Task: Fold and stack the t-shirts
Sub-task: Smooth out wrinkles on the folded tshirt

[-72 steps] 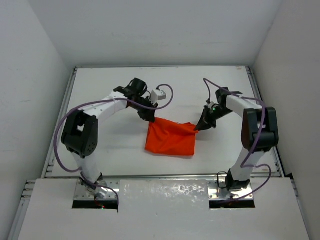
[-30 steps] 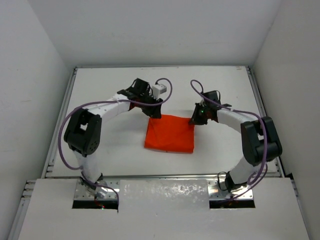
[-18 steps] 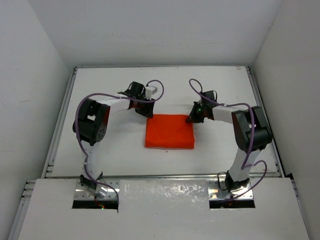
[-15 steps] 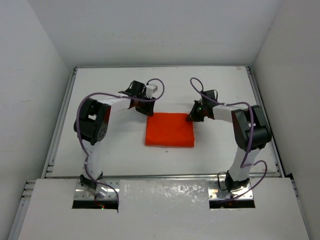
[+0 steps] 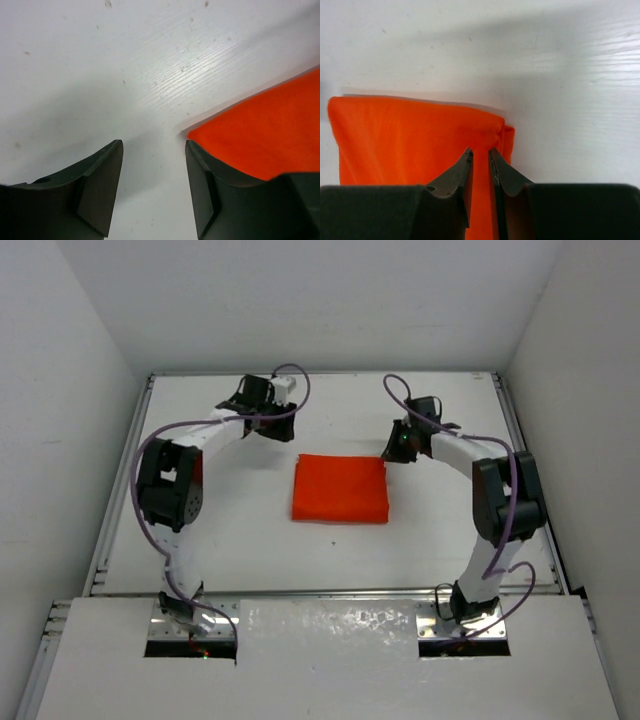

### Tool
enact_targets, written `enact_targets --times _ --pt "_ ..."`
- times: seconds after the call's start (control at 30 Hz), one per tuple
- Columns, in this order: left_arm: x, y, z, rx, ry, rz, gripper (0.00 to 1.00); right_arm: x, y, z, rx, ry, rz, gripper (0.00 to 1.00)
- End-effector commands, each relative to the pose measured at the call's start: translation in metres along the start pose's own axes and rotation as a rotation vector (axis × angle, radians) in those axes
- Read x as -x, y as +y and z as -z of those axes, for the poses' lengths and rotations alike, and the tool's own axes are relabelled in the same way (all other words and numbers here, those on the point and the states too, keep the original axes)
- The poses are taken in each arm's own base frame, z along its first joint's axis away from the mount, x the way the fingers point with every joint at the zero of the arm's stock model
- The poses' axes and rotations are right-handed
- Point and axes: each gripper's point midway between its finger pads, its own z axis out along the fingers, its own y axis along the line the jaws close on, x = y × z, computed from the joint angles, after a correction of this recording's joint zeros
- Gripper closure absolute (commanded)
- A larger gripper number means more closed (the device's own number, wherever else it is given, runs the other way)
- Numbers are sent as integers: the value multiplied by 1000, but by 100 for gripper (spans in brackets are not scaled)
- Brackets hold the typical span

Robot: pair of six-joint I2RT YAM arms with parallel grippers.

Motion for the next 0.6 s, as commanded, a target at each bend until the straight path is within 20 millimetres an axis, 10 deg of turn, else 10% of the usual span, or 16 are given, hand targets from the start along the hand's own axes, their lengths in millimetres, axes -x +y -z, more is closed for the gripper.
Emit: enact_targets --times 0.0,0.1,0.3,0.57 --pt "68 -21 70 -38 -193 -29 49 37 17 50 -23 -121 133 82" --pt "51 -48 88 -123 -169 -32 49 3 20 63 -23 -92 162 81" --pt "-60 -102 74 -271 78 -53 50 -79 28 61 71 20 88 92" --pt "-106 -106 48 -281 173 -29 51 -121 -3 48 -5 111 0 100"
